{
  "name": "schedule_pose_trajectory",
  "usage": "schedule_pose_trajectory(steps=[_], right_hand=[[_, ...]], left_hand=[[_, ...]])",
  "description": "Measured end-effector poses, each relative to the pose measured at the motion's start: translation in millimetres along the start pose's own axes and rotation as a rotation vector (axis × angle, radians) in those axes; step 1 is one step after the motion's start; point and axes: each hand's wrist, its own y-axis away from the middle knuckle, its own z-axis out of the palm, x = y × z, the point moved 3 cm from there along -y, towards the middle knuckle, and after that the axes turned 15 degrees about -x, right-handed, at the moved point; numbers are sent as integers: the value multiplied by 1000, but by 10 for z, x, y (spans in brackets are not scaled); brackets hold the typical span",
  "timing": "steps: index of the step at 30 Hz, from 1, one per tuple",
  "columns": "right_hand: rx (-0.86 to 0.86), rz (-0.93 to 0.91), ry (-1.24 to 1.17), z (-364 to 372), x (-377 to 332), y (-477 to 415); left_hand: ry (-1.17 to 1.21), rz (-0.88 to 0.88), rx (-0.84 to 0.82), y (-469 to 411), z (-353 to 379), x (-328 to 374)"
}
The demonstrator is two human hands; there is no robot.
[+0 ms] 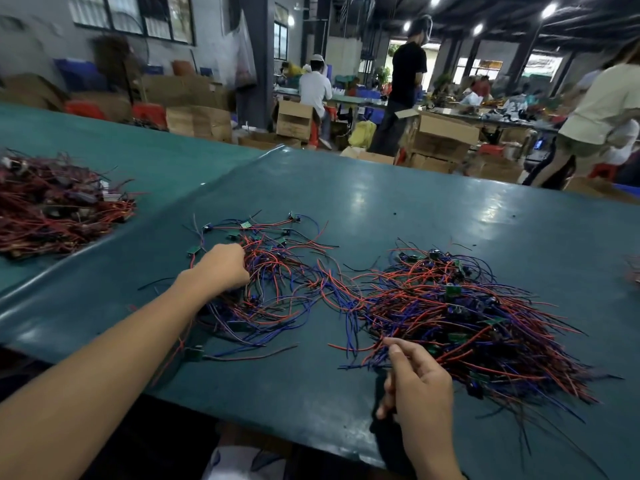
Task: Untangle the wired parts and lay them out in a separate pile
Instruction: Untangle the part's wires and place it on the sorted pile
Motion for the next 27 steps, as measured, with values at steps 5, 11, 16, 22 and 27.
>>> schedule_pose_trajectory(steps=[5,11,16,22,27], right_hand=[[-4,-4,9,-4,-14,4],[2,5,3,2,1,-1],[6,12,-6,7,-4,0],[-8,21,12,13,-22,12],[-38,45,39,33,-61,-2]], left_hand=[[-17,60,113,-24,45,-14],[65,32,-41,15,-6,29],[-64,24,4,78,11,145],[-98,49,139,217,-128,217],[5,51,442,393,-485,315]])
